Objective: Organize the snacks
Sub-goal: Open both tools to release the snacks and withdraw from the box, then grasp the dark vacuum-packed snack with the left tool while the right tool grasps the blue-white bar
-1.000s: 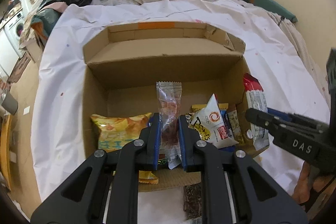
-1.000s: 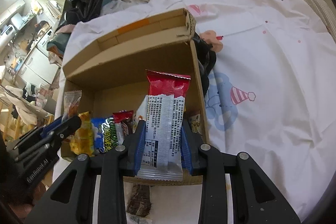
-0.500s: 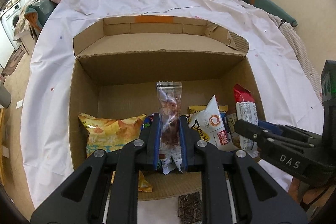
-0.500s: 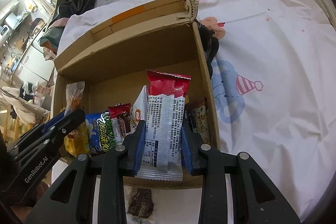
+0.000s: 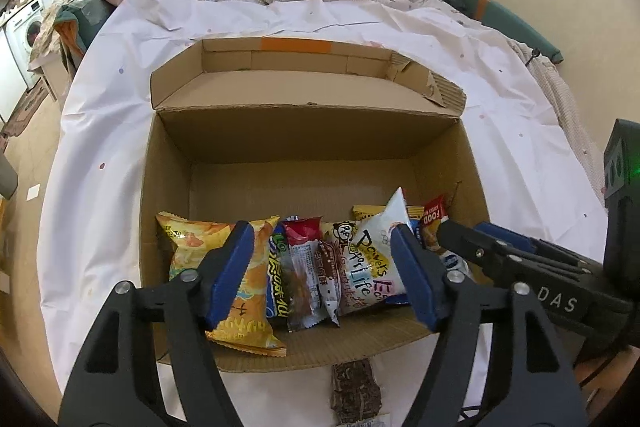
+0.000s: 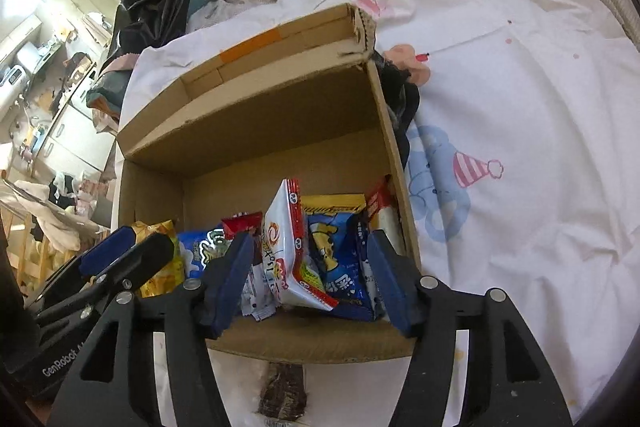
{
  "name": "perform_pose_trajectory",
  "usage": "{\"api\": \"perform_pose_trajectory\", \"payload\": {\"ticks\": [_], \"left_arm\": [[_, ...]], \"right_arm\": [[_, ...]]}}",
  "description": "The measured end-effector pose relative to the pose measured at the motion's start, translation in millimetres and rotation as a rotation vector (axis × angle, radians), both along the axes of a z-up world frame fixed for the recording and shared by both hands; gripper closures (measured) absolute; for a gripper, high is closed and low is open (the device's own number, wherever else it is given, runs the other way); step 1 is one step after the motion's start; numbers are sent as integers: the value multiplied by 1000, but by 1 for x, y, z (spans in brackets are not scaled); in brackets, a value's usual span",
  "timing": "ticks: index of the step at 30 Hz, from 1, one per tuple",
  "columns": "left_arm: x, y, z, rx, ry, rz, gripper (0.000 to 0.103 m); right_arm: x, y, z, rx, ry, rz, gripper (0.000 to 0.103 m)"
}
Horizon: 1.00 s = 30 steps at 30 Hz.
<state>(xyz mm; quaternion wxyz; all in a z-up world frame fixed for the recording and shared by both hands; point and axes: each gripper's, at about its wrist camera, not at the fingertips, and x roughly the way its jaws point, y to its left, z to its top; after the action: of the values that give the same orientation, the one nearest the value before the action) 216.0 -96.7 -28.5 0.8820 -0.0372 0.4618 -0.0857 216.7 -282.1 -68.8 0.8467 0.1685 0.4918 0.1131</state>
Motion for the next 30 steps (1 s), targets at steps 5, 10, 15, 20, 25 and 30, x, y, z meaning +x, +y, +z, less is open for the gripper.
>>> {"api": "perform_pose_trajectory", "payload": {"ticks": [5, 10, 15, 20, 25, 30], "left_arm": [[-3, 4, 0, -18, 2, 0, 35], [-9, 8, 4, -22, 0, 2, 35], [-22, 17, 10, -27, -26, 15, 13], [-37, 30, 10, -21, -18, 36, 12], [-54, 41, 6, -7, -3, 49, 12], [-68, 44, -3, 18, 20, 63, 12]], "right_arm": [[0, 0, 0, 5, 7, 5, 41], [-2, 4, 7, 11, -8, 10, 41], [-10, 9, 13, 37, -20, 10, 41], [-22, 10, 14, 51, -14, 8, 41], [-35, 6, 14, 63, 0, -8, 41], [-43, 1, 13, 59, 15, -22, 41]]}}
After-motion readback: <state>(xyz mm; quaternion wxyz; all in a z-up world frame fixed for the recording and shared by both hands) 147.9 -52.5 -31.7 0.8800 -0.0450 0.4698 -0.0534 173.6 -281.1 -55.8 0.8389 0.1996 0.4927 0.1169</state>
